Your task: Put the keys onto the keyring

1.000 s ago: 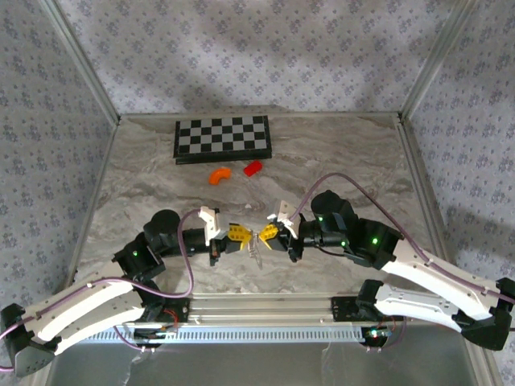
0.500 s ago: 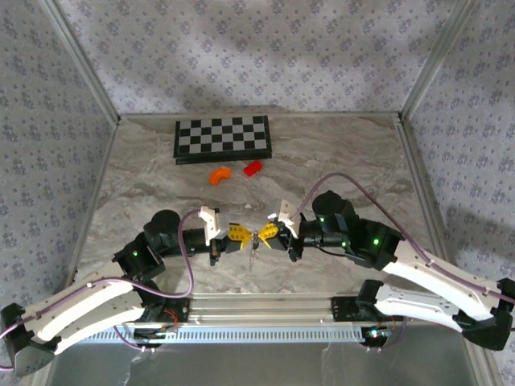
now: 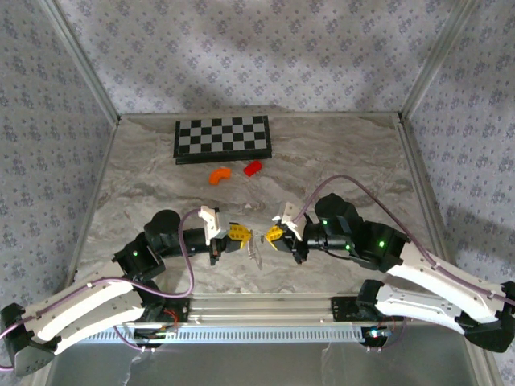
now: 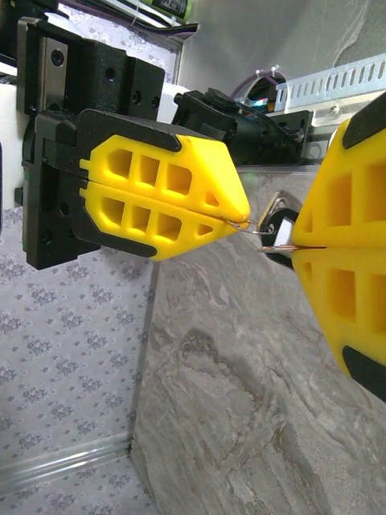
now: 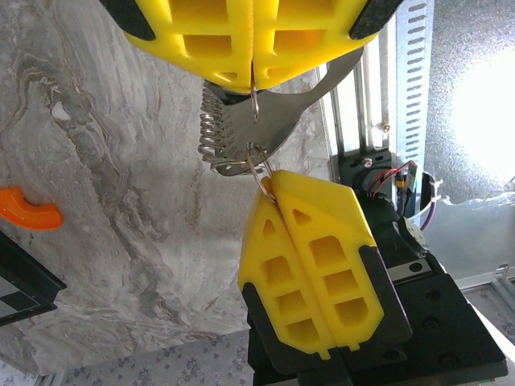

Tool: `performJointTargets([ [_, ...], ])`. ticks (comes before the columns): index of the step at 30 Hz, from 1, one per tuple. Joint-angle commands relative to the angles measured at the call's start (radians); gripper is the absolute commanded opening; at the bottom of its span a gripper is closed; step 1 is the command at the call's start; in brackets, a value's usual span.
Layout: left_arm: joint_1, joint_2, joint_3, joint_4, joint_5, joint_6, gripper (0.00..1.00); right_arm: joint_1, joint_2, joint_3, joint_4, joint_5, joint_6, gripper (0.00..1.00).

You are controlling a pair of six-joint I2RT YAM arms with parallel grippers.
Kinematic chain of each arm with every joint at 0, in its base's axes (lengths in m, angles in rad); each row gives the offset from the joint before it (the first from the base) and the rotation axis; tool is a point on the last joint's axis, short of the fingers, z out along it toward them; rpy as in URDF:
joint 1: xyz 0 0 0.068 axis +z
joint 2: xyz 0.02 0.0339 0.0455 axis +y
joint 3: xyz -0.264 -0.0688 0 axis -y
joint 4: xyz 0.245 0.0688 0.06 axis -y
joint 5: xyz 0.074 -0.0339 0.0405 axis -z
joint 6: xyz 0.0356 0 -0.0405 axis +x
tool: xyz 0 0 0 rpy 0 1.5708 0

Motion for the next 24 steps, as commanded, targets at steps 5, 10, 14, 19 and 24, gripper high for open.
performJointTargets([
  [5,-0.006,0.003,0.017,0.033,0.016,-0.002,0.0,0.005,0.025,0.042,0.036,-0.019,-0.026,0.0],
  [10,-0.006,-0.002,0.014,0.031,0.016,-0.003,0.0,0.005,0.023,0.04,0.052,-0.024,-0.021,0.0],
  [14,-0.006,0.0,0.013,0.033,0.018,-0.002,0.0,0.001,0.017,0.04,0.055,-0.021,-0.022,0.0],
  [19,-0.006,-0.001,0.011,0.034,0.018,-0.004,0.0,0.0,0.011,0.034,0.049,-0.015,-0.021,0.0],
  [24,-0.006,0.002,0.011,0.037,0.018,-0.004,0.0,-0.004,-0.006,0.033,0.039,-0.007,-0.022,0.0],
])
